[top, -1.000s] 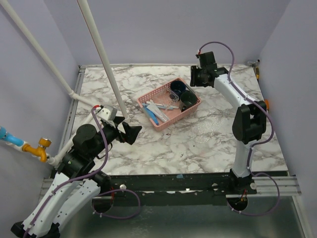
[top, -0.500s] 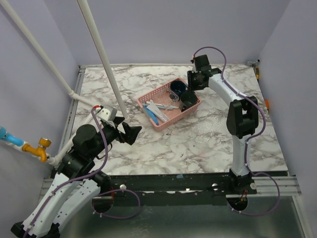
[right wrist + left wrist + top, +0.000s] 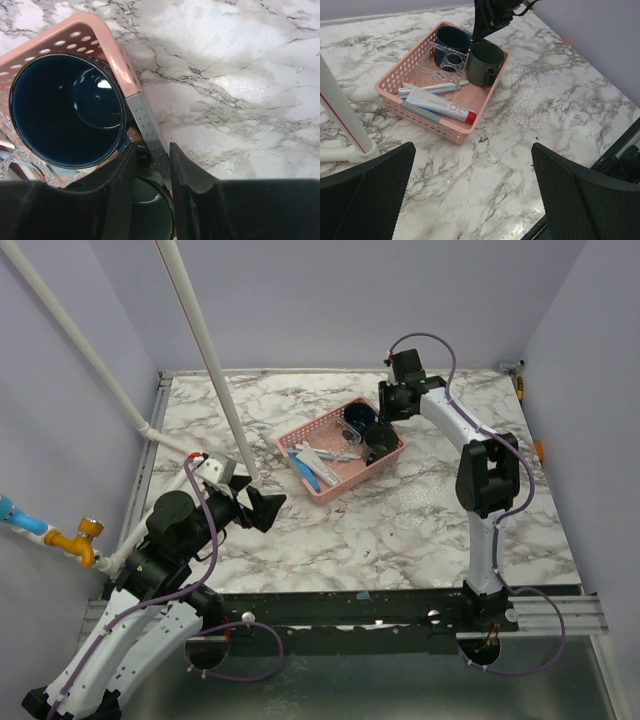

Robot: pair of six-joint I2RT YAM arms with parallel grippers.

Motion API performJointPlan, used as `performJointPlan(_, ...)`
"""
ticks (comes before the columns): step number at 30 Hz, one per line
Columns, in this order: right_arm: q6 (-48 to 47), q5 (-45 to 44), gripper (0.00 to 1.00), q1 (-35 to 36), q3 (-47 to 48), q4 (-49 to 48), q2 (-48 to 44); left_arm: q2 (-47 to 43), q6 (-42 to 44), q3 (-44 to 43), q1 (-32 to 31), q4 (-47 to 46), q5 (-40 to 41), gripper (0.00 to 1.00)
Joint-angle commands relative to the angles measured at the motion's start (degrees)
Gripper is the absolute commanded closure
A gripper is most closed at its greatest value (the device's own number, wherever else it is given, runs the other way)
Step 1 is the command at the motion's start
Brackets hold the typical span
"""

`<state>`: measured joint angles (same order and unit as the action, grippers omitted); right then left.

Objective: Prepare toiletry sets of a toothbrush and toothpaste on the tray

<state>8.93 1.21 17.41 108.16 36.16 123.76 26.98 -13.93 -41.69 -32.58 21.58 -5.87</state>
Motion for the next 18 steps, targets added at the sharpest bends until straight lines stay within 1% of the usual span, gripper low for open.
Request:
performJointPlan(1, -0.8, 0.1, 0.67, -0.2, 1.3, 3.0, 2.9, -0.8, 0.3, -0.7, 0.2, 0.4, 0.4, 0.01)
performJointPlan(11, -0.8, -1.0, 0.71, -0.2, 1.7, 4.8, 4.4, -1.8, 0.3, -0.6, 0.2, 0.4, 0.1, 0.01)
performJointPlan(15, -0.5, -0.8, 0.77, -0.2, 0.5, 4.2, 3.6, -2.1, 0.3, -0.5, 0.2, 0.4, 0.2, 0.01)
performJointPlan(18, -0.4, -0.9, 0.85, -0.2, 0.0, 4.4, 3.3, -2.1, 0.3, -0.6, 0.2, 0.4, 0.0, 0.01)
